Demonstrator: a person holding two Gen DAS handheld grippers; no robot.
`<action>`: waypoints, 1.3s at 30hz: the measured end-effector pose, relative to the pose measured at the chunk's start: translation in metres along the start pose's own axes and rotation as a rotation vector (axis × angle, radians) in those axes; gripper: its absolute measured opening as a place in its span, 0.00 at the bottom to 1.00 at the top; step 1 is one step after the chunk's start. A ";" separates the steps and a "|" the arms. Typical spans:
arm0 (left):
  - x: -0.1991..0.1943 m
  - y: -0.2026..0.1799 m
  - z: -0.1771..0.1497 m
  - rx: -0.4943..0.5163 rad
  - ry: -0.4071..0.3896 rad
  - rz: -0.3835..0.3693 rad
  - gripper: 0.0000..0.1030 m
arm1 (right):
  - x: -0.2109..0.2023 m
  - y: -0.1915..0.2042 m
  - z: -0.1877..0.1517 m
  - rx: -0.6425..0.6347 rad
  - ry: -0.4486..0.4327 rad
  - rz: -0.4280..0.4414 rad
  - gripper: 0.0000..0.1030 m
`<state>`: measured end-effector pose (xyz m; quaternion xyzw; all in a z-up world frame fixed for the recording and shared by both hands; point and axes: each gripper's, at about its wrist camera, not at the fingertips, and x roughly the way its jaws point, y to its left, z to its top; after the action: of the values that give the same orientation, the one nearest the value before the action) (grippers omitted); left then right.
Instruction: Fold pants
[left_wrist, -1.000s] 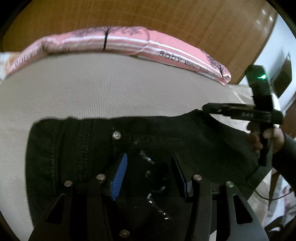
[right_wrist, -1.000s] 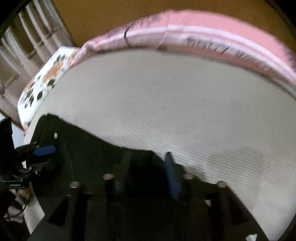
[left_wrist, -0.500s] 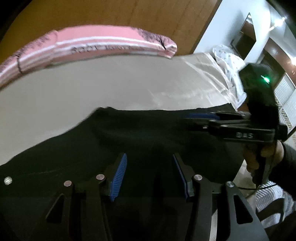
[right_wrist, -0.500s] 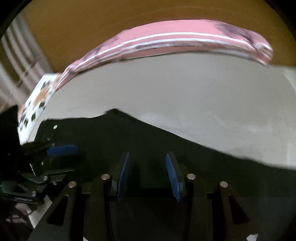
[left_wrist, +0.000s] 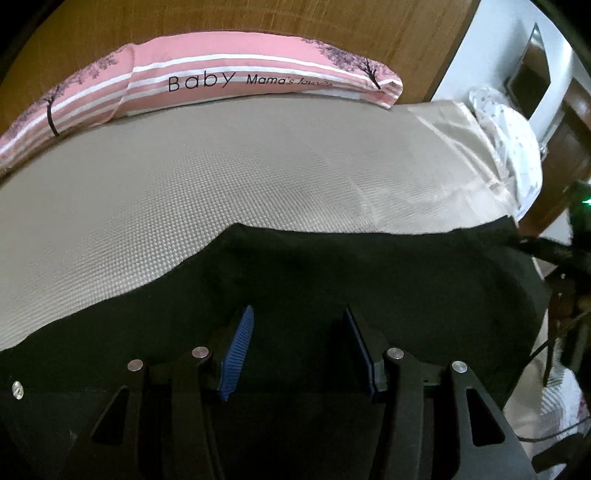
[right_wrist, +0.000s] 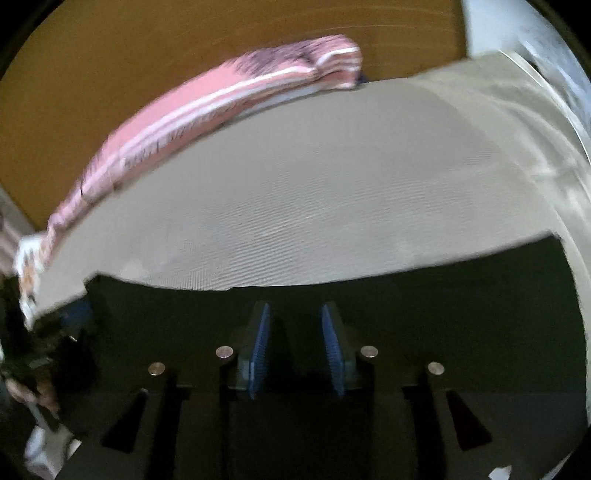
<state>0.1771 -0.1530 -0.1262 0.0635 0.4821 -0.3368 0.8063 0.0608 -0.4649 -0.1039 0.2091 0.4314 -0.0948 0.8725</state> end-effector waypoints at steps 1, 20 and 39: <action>0.000 -0.003 -0.002 0.006 0.004 -0.005 0.50 | -0.008 -0.007 -0.003 0.024 -0.010 0.000 0.28; -0.026 -0.073 -0.062 0.098 0.083 -0.050 0.55 | -0.119 -0.184 -0.148 0.666 -0.133 0.010 0.31; -0.039 -0.058 -0.069 0.014 0.039 -0.043 0.63 | -0.108 -0.207 -0.127 0.821 -0.287 0.103 0.08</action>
<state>0.0794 -0.1495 -0.1178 0.0651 0.4965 -0.3562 0.7889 -0.1673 -0.5951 -0.1454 0.5446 0.2214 -0.2430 0.7716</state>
